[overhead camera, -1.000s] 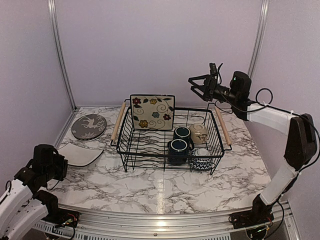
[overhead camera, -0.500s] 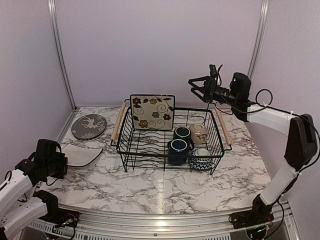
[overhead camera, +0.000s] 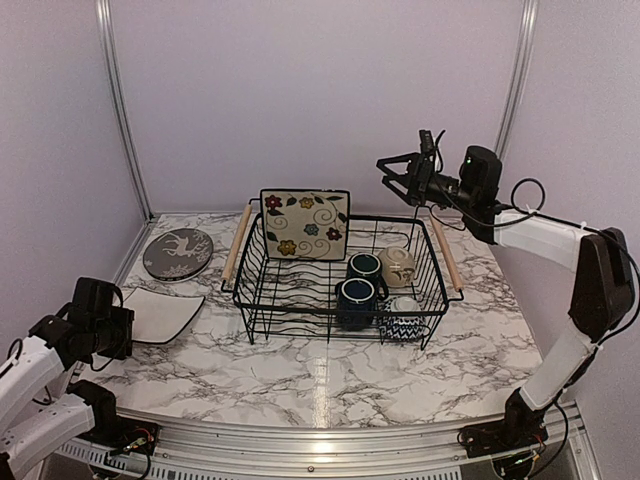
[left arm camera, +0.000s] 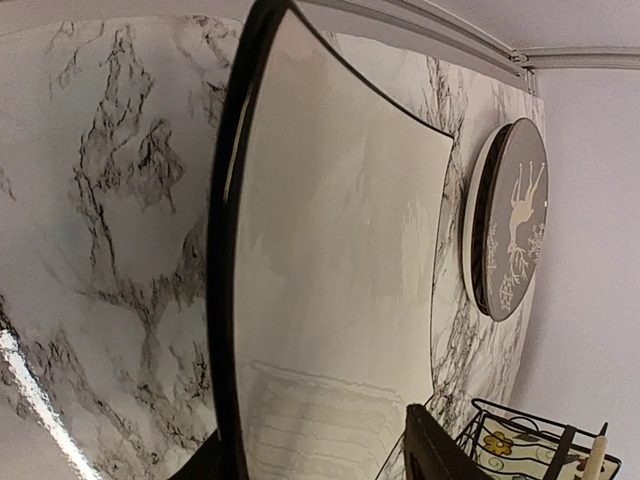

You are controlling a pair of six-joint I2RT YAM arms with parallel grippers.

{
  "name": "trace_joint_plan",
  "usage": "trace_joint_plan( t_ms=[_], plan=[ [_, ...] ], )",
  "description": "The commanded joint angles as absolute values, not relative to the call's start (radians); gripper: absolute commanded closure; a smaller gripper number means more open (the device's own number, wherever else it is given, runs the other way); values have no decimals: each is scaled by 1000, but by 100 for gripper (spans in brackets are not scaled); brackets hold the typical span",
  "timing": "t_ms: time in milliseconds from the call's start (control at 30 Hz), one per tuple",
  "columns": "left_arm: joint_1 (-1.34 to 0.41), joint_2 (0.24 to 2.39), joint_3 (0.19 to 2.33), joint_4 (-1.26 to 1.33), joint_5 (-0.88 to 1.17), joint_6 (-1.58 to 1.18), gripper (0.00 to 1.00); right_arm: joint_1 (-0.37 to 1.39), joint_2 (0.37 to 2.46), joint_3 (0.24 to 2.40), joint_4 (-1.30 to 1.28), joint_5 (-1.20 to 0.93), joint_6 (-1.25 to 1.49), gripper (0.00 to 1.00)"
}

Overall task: Unload the mixed dishes from the dish rack
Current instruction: Place the plate at the corner of the board, then grab the plate from the dish rack.

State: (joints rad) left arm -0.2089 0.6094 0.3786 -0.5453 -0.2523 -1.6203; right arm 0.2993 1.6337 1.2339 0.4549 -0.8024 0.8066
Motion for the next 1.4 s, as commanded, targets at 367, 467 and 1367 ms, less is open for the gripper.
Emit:
trace_joint_plan(
  t_ms=[367,467,1367],
  plan=[
    [-209,645,348,-547,-272,-1642,26,296,1633,1246,447,-790,787,1],
    [-209,642,350,-564,-284,-1649,23,296,1638,1251,448,-790,787,1],
    [-209,812,612,-854,-363,-1599,1,297,1633,1318,276,-709,625,1]
  ],
)
